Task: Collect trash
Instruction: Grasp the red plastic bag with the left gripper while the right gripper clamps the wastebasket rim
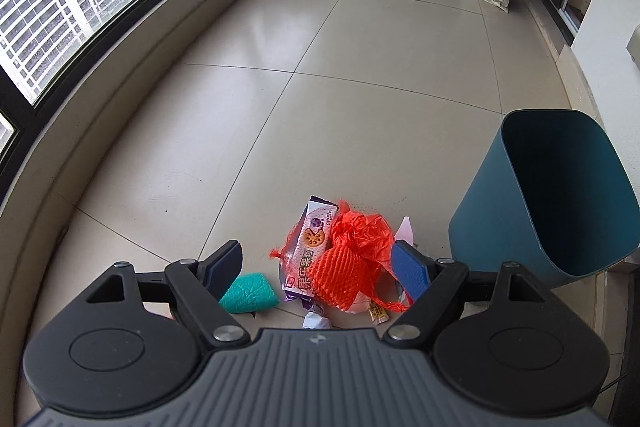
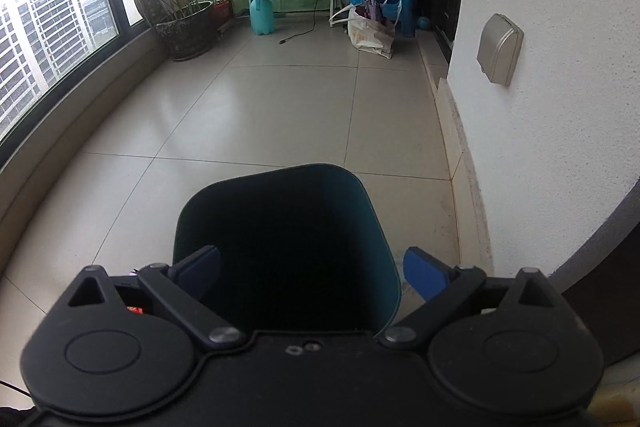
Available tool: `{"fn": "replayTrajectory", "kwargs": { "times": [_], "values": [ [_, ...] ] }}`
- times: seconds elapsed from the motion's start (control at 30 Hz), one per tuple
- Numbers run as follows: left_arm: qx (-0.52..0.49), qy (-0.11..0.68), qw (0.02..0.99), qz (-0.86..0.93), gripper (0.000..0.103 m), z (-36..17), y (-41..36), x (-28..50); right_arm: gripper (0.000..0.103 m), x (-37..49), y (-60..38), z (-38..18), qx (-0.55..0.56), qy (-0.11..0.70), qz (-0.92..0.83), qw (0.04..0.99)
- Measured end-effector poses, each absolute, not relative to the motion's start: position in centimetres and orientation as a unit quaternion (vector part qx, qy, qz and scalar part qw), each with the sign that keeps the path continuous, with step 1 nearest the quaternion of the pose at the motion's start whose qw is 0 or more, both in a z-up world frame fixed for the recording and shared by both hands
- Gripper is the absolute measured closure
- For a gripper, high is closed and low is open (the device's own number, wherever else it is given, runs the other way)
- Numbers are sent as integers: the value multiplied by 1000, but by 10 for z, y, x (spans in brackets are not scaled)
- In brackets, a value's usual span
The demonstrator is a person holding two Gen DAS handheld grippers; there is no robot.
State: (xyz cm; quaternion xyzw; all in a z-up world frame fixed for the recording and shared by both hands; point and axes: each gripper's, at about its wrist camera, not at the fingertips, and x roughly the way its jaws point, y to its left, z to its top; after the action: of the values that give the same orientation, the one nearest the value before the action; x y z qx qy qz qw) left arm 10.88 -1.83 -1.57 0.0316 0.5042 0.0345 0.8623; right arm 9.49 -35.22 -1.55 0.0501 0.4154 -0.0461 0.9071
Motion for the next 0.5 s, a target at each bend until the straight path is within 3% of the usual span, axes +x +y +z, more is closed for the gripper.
{"fn": "replayTrajectory", "kwargs": {
  "times": [0.23,0.37,0.43,0.5],
  "values": [
    [8,558,829,21,22,-66,-31,168,11,124,-384,-57,58,472,-57,878],
    [22,575,818,18,22,-98,-43,199,21,138,-390,-78,42,493,-64,867],
    [27,585,810,21,22,-117,-46,213,28,148,-395,-88,46,501,-66,862],
    [32,595,803,24,22,-139,-48,225,45,152,-398,-96,53,512,-65,855]
  ]
}}
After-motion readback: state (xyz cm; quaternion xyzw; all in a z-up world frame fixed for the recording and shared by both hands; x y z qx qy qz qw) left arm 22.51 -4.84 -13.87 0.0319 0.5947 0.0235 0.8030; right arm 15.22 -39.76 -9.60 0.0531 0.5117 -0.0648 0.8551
